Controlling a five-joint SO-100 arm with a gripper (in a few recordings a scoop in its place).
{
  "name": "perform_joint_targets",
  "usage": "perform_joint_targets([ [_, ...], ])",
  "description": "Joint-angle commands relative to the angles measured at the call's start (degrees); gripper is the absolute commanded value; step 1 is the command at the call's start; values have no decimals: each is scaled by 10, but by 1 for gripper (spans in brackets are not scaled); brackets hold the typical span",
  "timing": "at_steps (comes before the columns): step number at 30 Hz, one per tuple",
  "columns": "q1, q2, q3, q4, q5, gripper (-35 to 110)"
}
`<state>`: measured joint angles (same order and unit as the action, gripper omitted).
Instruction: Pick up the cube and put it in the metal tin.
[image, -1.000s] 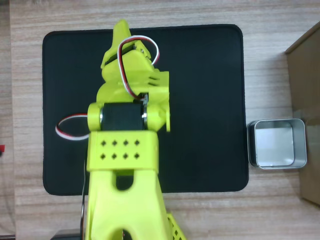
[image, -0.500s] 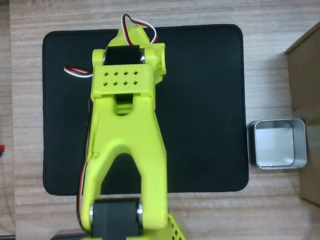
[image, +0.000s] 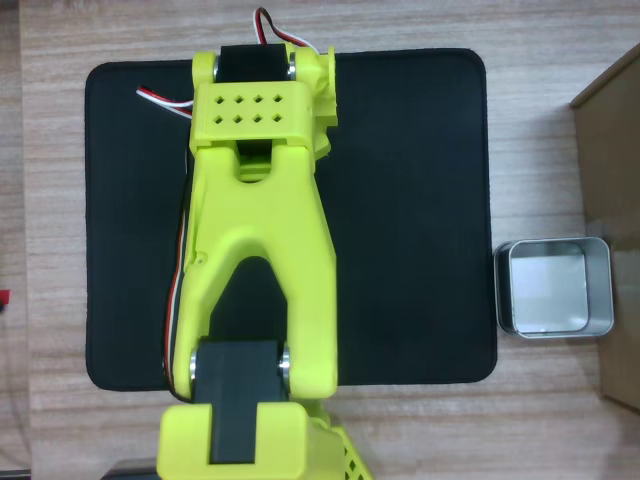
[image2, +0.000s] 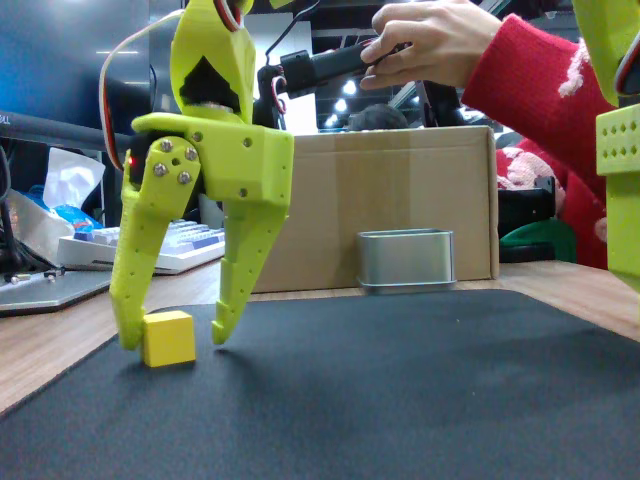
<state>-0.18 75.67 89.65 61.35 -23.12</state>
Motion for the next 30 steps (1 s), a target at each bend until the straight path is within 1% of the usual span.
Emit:
perform_joint_targets([
  [1, -2, 11, -10, -1, -1, 16],
  [2, -3, 12, -6, -4, -1, 14],
  [5, -2, 12, -1, -11, -1, 1],
  [6, -2, 15, 2, -14, 0, 0],
  [9, 8, 47, 16, -15, 27, 0],
  [11, 12, 106, 56, -52, 66, 0],
  [13, 18, 162, 96, -77, 77, 0],
  [19, 54, 308, 173, -95, 114, 0],
  [23, 98, 424, 226, -96, 111, 0],
  [27, 113, 552, 308, -90, 97, 0],
  [30, 144, 627, 352, -83, 92, 0],
])
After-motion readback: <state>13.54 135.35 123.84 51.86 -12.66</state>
